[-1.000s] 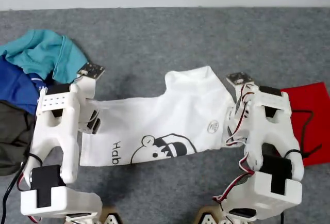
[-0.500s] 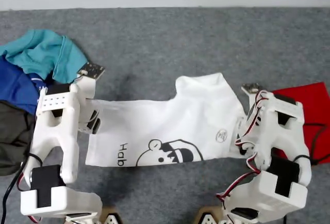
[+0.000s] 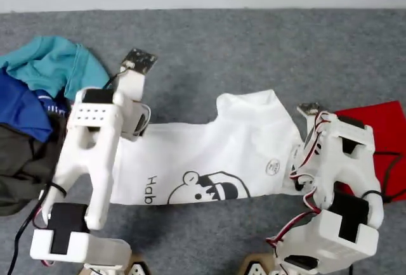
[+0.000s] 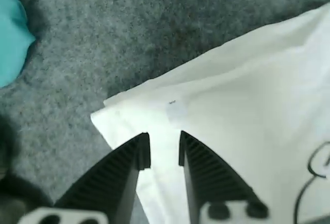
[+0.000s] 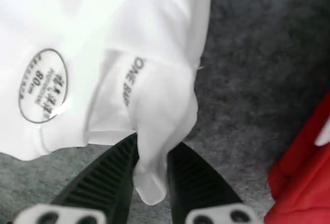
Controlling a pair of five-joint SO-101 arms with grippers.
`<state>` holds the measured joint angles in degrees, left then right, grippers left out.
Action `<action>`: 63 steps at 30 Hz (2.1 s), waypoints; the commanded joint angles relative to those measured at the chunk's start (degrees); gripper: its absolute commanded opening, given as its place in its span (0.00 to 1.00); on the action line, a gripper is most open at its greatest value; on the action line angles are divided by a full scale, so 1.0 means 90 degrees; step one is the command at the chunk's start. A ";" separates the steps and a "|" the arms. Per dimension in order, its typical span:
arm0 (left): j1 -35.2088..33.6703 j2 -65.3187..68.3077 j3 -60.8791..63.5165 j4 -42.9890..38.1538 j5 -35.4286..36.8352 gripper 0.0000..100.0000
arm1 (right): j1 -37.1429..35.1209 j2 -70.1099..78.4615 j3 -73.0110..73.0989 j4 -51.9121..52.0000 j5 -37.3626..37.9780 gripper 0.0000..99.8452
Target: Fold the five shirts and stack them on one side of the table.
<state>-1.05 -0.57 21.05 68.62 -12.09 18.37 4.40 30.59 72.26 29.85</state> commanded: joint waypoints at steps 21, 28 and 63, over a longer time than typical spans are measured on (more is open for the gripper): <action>-0.0615 0.2462 -0.1245 -0.1485 0.0029 0.09 | 0.0132 -0.0034 0.0567 -0.0357 0.0068 0.01; -0.0830 0.2432 -0.1304 -0.1221 0.0049 0.09 | 0.0142 -0.0044 0.0781 -0.0523 0.0039 0.01; -0.1250 0.1211 -0.1001 0.2969 -0.0303 0.09 | 0.0103 -0.3678 0.0967 0.1587 0.0479 0.58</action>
<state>-10.81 9.54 10.59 97.36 -14.29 18.55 -26.99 38.77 88.70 33.89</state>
